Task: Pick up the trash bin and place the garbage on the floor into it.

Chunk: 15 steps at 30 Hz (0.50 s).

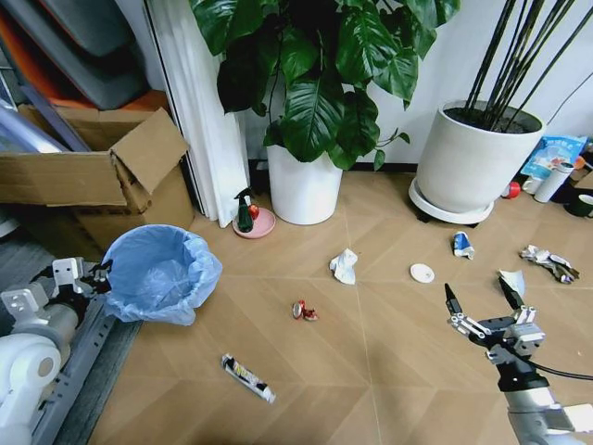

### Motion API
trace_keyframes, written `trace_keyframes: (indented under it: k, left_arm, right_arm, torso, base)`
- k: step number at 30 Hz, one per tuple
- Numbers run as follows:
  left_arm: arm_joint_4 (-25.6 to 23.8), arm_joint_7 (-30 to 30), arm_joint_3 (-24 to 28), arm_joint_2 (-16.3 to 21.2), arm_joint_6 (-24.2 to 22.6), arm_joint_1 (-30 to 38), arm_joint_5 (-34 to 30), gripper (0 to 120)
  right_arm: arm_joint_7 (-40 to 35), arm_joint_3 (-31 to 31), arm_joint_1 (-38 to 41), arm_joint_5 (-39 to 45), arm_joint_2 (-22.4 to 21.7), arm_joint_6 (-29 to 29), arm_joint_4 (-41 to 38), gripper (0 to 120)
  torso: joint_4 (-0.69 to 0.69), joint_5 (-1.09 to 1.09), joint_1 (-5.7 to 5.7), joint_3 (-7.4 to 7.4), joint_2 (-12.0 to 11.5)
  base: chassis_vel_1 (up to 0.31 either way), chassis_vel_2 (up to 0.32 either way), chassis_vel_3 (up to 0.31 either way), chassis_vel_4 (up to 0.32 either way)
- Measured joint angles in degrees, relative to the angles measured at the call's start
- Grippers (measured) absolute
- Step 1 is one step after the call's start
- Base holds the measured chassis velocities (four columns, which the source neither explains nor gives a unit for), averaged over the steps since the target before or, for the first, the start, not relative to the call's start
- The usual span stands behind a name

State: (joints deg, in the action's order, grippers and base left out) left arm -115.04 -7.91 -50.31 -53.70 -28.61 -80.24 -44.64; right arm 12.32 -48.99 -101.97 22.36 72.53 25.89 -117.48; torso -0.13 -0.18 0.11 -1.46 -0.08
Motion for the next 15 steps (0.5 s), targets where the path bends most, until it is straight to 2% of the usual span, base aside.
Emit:
trace_keyframes:
  k: [6,8,10,12,14,15]
  left_arm:
    - [-0.50,-0.37,0.26,0.22,-0.35,-0.70,-0.02,0]
    - [-0.69,-0.73,0.43,0.90,-0.60,-1.13,-0.19,0]
    - [-0.96,-1.09,0.84,2.12,-1.01,-1.71,-0.75,0]
    - [-0.96,-1.17,1.05,2.40,-1.10,-1.71,-0.85,0]
    - [-0.80,-1.69,3.37,6.18,-1.85,-1.23,-2.10,0]
    - [-0.80,-1.69,3.37,6.18,-1.85,-1.23,-2.10,0]
  right_arm:
    - [0.51,1.82,0.99,-0.22,-0.81,1.03,2.86,100]
    - [0.21,4.49,1.90,0.34,-2.73,0.35,4.03,100]
    - [1.36,9.47,4.09,1.71,-6.86,-0.80,7.18,100]
    - [1.73,10.17,4.41,1.87,-7.49,-1.08,7.73,100]
    - [6.74,15.41,6.96,3.91,-12.23,-3.30,12.40,100]
    - [6.74,15.41,6.96,3.91,-12.23,-3.30,12.40,100]
  torso:
    - [-0.01,0.00,0.01,-0.01,0.00]
    - [-0.01,-0.01,0.00,0.00,0.00]
    - [0.02,0.01,0.00,0.01,0.00]
    - [0.03,0.02,0.00,0.01,0.00]
    - [-0.03,-0.01,-0.01,0.01,0.00]
    - [-0.03,-0.01,-0.01,0.01,0.00]
  base:
    - [-0.021,0.015,0.019,-0.022]
    - [0.000,0.000,0.000,0.000]
    - [0.000,0.000,0.000,0.000]
    - [0.000,0.000,0.000,0.000]
    - [0.000,0.000,0.000,0.000]
    - [0.000,0.000,0.000,0.000]
